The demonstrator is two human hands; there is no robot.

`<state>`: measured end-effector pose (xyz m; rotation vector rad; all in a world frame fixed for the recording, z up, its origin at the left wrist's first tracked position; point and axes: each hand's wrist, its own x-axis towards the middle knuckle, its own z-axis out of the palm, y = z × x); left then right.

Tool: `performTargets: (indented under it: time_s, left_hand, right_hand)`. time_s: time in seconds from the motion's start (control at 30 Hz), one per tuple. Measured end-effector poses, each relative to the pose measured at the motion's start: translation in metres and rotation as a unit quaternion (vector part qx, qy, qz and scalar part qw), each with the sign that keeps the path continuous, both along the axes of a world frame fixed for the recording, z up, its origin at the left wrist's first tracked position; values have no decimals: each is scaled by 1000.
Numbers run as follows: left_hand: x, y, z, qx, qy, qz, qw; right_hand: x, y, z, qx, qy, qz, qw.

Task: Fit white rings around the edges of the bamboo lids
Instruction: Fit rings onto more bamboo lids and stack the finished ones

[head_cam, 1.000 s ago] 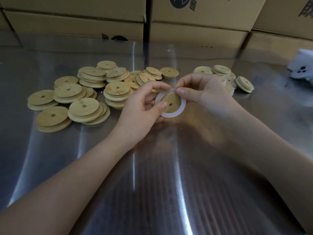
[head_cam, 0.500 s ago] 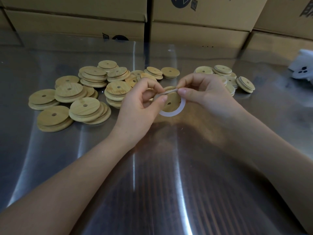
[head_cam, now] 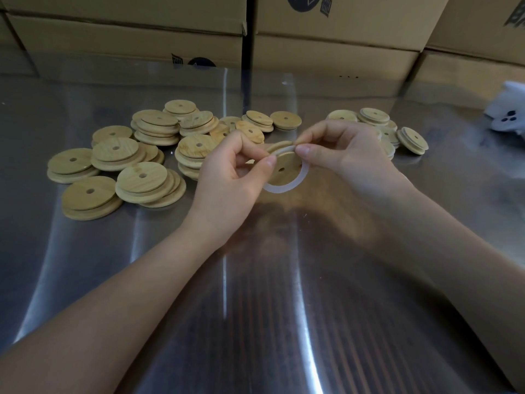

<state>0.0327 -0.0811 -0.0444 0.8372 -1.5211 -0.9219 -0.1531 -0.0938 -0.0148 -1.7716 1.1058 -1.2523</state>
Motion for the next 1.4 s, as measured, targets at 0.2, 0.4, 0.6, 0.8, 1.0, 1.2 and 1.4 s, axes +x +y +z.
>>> performTargets:
  time_s: [0.2, 0.4, 0.6, 0.8, 1.0, 1.2, 1.4]
  left_hand:
    - [2, -2, 0, 12, 16, -2, 1000]
    - [6, -7, -2, 42, 54, -54, 996]
    - [3, -5, -4, 43, 34, -76, 996]
    - [1, -6, -6, 60, 31, -59, 996]
    - [1, -9, -7, 65, 41, -41, 996]
    - [1, -11, -7, 116, 91, -56, 987]
    - [2, -11, -5, 121, 94, -74, 985]
  right_hand:
    - [0, 0, 0, -2, -11, 1, 1000]
    - [0, 0, -1, -14, -7, -4, 1000]
    - [0, 0, 0, -17, 16, -21, 999]
    - [1, -1, 0, -11, 31, -25, 999]
    - [3, 1, 1, -10, 32, -25, 999]
    - [6, 1, 1, -16, 31, -40, 999]
    - [7, 3, 0, -7, 5, -13, 1000]
